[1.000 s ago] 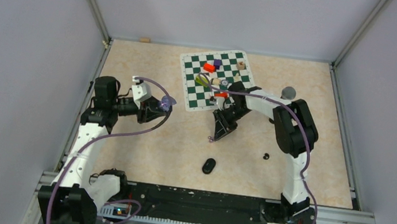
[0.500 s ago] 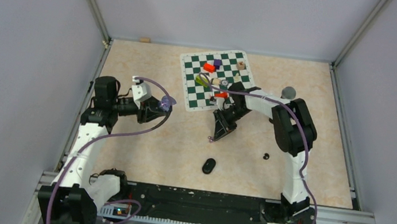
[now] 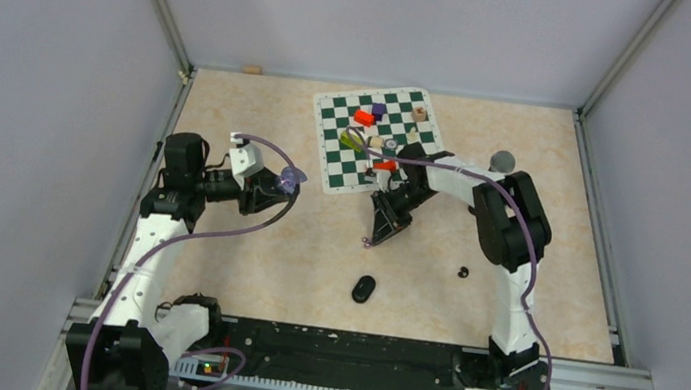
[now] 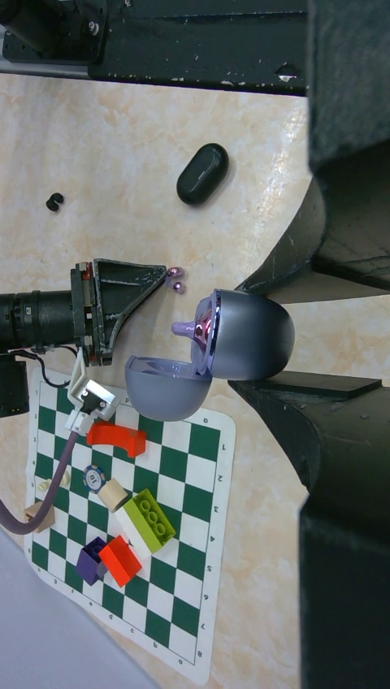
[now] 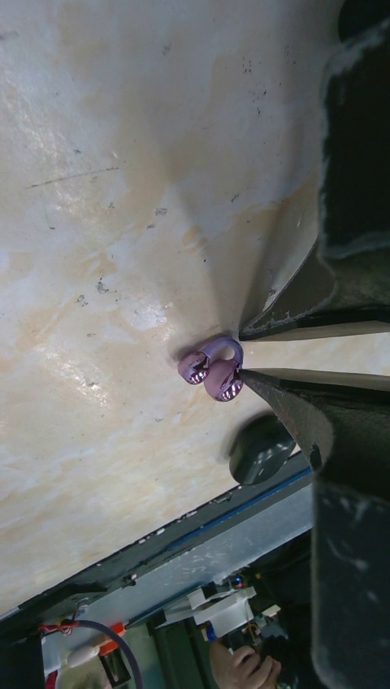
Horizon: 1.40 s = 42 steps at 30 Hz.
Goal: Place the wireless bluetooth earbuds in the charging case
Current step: Pick up the earbud from the center of the board.
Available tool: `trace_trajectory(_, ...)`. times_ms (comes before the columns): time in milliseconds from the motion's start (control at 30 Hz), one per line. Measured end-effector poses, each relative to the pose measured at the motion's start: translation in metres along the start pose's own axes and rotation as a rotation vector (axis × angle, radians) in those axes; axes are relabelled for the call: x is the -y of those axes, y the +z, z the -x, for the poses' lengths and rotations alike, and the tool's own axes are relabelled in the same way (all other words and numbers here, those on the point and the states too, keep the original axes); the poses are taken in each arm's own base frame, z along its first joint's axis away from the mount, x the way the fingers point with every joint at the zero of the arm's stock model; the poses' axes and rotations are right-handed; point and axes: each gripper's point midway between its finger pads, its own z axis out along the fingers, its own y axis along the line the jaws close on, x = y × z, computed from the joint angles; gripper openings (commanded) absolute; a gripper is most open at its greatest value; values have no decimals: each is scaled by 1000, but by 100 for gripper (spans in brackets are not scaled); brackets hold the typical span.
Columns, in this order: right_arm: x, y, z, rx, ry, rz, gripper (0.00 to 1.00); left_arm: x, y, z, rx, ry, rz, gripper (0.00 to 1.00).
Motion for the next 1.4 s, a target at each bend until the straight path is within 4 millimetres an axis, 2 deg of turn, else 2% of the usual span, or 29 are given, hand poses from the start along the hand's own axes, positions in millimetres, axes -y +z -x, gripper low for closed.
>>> trace_trajectory(833, -5, 5, 2, -4, 38, 53, 22, -1, -2, 1, 7, -2, 2, 0)
trace_trajectory(1100, -6, 10, 3, -3, 53, 91, 3, -1, -2, 1, 7, -3, 1, 0)
trace_trajectory(1200, -7, 11, 4, 4, 59, 114, 0, -1, -2, 1, 7, -3, 1, 0)
trace_trajectory(1400, -5, 9, 12, 48, 43, 149, 0, -1, -2, 1, 7, -3, 1, 0)
